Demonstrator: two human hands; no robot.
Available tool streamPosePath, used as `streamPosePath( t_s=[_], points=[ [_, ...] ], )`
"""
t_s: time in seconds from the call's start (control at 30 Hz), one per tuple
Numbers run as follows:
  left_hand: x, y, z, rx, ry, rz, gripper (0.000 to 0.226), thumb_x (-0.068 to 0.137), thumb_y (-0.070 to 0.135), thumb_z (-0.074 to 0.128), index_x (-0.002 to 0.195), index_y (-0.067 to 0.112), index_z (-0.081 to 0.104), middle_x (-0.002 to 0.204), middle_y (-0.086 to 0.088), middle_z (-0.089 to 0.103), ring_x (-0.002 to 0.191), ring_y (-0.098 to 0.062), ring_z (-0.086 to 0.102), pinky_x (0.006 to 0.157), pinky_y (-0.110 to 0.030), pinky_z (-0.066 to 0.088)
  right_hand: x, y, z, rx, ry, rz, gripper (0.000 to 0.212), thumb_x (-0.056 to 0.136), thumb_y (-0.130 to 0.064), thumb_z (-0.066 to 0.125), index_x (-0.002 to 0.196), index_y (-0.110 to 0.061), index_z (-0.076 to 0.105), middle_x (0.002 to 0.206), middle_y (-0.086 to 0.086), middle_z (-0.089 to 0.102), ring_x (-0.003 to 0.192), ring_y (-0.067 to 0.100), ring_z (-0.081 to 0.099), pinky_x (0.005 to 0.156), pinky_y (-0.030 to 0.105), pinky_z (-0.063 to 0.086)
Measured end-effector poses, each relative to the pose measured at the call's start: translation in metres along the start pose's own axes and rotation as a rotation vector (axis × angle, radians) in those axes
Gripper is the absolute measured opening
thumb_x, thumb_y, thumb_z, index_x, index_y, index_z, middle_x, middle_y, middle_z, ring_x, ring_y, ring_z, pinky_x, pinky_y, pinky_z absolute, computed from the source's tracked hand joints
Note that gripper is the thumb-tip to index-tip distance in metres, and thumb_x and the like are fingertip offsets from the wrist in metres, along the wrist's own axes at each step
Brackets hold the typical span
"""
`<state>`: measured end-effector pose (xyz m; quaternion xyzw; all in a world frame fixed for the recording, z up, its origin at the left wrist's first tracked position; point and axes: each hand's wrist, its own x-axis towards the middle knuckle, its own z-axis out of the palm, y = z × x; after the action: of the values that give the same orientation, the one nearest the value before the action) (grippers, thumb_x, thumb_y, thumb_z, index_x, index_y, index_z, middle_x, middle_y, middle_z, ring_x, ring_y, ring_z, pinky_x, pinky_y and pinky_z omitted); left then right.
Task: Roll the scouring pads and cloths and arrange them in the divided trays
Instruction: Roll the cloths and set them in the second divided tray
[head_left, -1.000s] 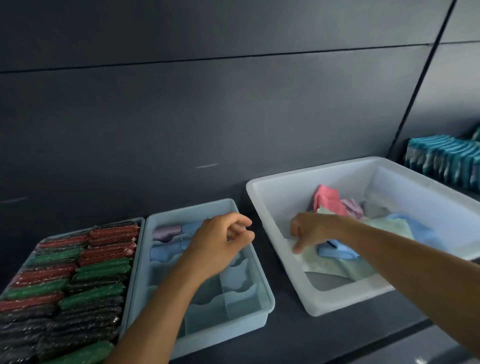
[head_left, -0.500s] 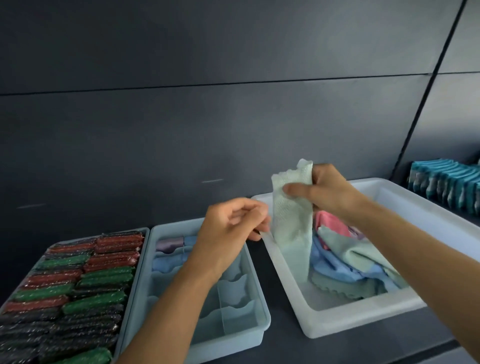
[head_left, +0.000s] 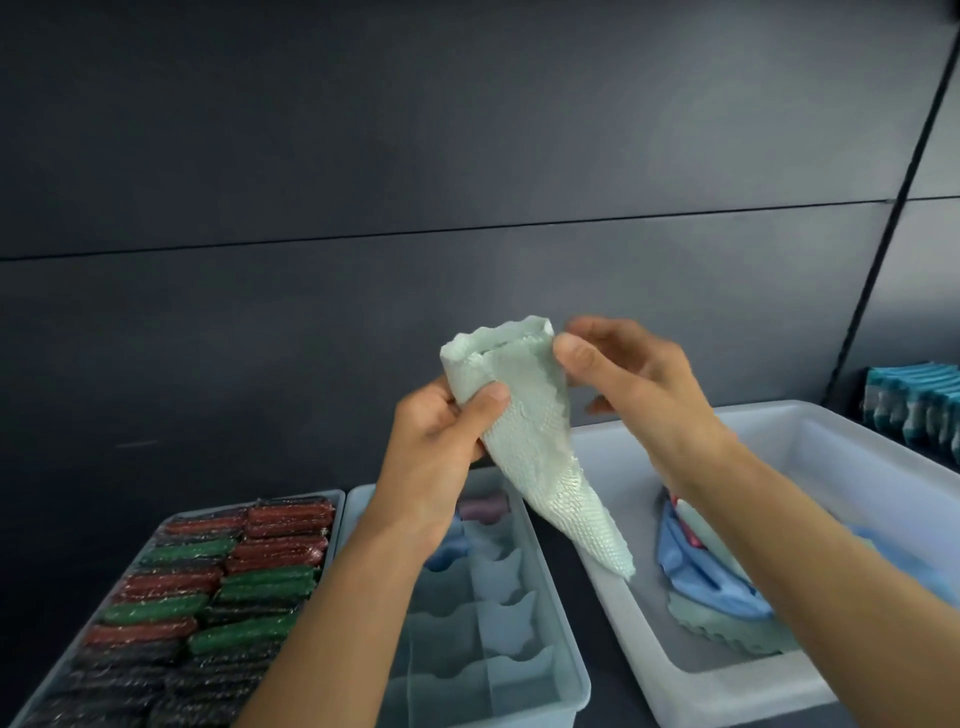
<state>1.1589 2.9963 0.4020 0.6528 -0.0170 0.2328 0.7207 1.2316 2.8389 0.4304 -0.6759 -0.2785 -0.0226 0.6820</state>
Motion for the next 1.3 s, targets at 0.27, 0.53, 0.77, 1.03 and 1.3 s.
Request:
streamPosePath(
  t_s=[0.27, 0.53, 0.77, 1.03, 1.3],
  points=[
    [-0.004, 0.013, -0.02, -0.119, -0.103, 0.033, 0.027, 0.096, 0.022, 0.058, 0.12, 0.012, 0.062, 0.115, -0.01, 0.071, 0.109, -0.026, 0.067, 0.088, -0.039, 0.055, 0.005, -0.017, 0.026, 0.043, -0.087, -0.018, 0.033, 0.089, -0.028, 0.065, 0.077, 0.002, 0.067, 0.066, 0.017, 0.054, 0.057, 0.024, 0.048, 0.053, 0.032, 0.041],
    [-0.007, 0.023, -0.03, -0.128, -0.19, 0.106, 0.101, 0.059, 0.058, 0.085, 0.14, 0.017, 0.042, 0.128, -0.002, 0.064, 0.117, -0.021, 0.062, 0.09, -0.035, 0.053, 0.015, -0.049, 0.04, -0.33, 0.096, -0.295, 0.039, 0.091, -0.022, 0.062, 0.059, -0.001, 0.052, 0.045, -0.008, 0.033, 0.042, 0.007, 0.027, 0.041, 0.016, 0.026],
    [-0.011, 0.019, -0.029, -0.087, -0.003, 0.228, 0.072, 0.078, 0.022, 0.081, 0.139, 0.032, 0.044, 0.128, 0.002, 0.064, 0.116, -0.019, 0.063, 0.098, -0.044, 0.052, 0.015, -0.053, 0.044, -0.343, 0.118, -0.33, 0.038, 0.092, -0.022, 0.061, 0.061, -0.001, 0.053, 0.041, -0.01, 0.031, 0.04, 0.008, 0.023, 0.039, 0.015, 0.023],
    [-0.006, 0.023, -0.032, 0.229, 0.166, 0.408, 0.024, 0.091, 0.016, 0.067, 0.112, 0.029, 0.069, 0.088, -0.014, 0.073, 0.075, -0.04, 0.064, 0.07, -0.045, 0.058, 0.011, -0.054, 0.041, -0.26, 0.086, -0.306, 0.04, 0.093, -0.02, 0.061, 0.059, -0.002, 0.049, 0.043, -0.007, 0.026, 0.041, 0.008, 0.019, 0.039, 0.017, 0.021],
    [0.0, 0.026, -0.047, 0.534, 0.153, 0.452, 0.015, 0.096, 0.031, 0.059, 0.09, 0.024, 0.071, 0.074, -0.018, 0.064, 0.064, -0.037, 0.058, 0.062, -0.05, 0.053, 0.012, -0.048, 0.035, -0.173, 0.06, -0.282, 0.038, 0.091, -0.022, 0.064, 0.066, 0.006, 0.055, 0.049, 0.002, 0.03, 0.043, 0.009, 0.022, 0.04, 0.017, 0.023]
  ],
)
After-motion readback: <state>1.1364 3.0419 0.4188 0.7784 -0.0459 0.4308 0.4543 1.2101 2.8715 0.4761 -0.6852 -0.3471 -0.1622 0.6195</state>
